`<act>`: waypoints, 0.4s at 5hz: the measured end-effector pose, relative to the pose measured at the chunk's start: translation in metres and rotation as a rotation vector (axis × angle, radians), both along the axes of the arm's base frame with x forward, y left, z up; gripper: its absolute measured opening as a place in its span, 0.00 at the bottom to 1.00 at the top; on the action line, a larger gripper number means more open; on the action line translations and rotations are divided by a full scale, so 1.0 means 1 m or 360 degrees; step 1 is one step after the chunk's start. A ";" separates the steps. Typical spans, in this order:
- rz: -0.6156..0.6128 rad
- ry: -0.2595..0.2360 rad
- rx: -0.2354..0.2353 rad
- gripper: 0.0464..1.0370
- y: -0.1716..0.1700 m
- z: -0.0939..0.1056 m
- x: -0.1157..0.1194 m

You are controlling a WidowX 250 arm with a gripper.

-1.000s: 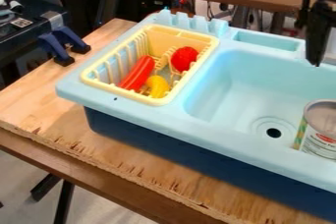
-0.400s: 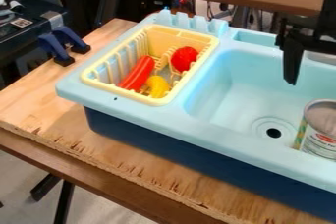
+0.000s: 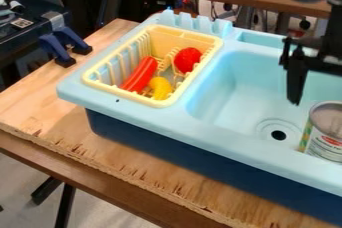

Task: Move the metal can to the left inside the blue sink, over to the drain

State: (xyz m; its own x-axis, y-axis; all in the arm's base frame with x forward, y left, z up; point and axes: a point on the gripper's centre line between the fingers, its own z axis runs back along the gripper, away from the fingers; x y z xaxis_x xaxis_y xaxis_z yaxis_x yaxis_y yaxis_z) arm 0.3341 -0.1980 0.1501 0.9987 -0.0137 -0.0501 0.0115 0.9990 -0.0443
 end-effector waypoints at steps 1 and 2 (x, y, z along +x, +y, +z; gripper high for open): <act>-0.0022 0.0050 -0.0032 0.96 -0.004 -0.004 -0.005; 0.0072 0.0140 -0.0105 0.96 -0.007 -0.007 -0.008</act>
State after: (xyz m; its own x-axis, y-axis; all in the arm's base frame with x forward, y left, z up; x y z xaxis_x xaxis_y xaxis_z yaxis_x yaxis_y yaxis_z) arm 0.3258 -0.2049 0.1430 0.9901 0.0251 -0.1382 -0.0404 0.9933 -0.1086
